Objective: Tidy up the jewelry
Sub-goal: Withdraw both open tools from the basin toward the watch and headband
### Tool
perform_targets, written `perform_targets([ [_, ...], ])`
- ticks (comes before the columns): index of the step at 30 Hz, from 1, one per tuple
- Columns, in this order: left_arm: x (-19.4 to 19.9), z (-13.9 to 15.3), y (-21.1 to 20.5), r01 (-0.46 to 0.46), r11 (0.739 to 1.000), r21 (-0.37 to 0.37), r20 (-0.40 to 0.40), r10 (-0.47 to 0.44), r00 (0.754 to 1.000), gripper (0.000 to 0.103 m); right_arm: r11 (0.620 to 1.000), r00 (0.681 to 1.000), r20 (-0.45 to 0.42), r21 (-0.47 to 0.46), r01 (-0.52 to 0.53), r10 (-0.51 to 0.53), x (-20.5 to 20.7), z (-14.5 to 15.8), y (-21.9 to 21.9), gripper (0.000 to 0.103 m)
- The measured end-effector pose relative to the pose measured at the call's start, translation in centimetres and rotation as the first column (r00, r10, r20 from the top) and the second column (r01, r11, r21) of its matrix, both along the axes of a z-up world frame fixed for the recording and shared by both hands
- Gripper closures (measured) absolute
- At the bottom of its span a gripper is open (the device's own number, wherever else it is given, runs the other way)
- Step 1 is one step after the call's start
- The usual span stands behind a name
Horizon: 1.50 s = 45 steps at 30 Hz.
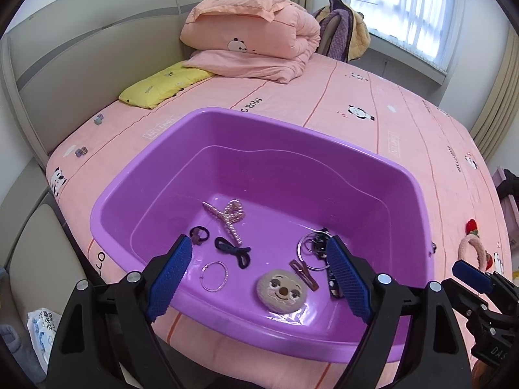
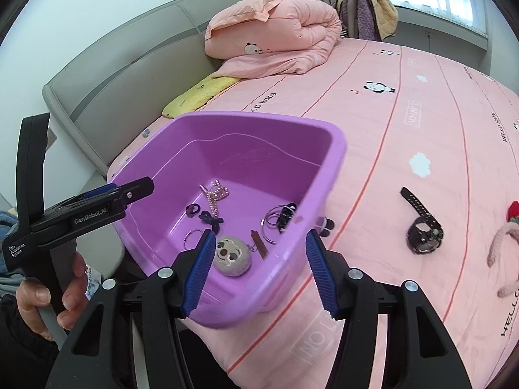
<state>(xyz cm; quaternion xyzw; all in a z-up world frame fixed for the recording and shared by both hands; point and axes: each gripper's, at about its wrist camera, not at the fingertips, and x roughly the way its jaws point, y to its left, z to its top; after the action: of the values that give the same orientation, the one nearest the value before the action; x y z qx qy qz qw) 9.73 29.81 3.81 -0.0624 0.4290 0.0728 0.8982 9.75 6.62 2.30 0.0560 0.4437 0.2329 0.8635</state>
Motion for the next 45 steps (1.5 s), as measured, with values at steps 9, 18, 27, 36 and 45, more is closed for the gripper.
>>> perform_targets([
  [9,-2.4,1.4,-6.4,0.100,0.995,-0.025,0.039,-0.099,0.994,0.012,0.991,0.991,0.007,0.026,0.130,-0.130,-3.4,-0.2,-8.9,0.044],
  [18,-3.5,1.7,-14.7,0.217,0.975,-0.052,0.051,-0.214,0.975,0.008,0.940,0.941,-0.020,0.027,0.339,-0.338,-7.5,-2.0,-21.0,0.042],
  [27,-3.7,0.9,-23.6,0.350,0.936,-0.035,0.079,-0.347,0.935,0.007,0.843,0.842,-0.064,0.011,0.538,-0.536,-10.9,-4.8,-31.7,0.041],
  [36,-1.4,-3.6,-30.0,0.368,0.925,-0.095,0.023,-0.368,0.930,0.007,0.775,0.770,-0.095,-0.026,0.632,-0.631,-11.1,-7.5,-37.9,0.041],
  [45,3.0,-9.5,-33.2,0.330,0.939,-0.100,-0.084,-0.338,0.937,0.007,0.752,0.743,-0.131,-0.029,0.659,-0.656,-7.5,-10.5,-40.9,0.041],
])
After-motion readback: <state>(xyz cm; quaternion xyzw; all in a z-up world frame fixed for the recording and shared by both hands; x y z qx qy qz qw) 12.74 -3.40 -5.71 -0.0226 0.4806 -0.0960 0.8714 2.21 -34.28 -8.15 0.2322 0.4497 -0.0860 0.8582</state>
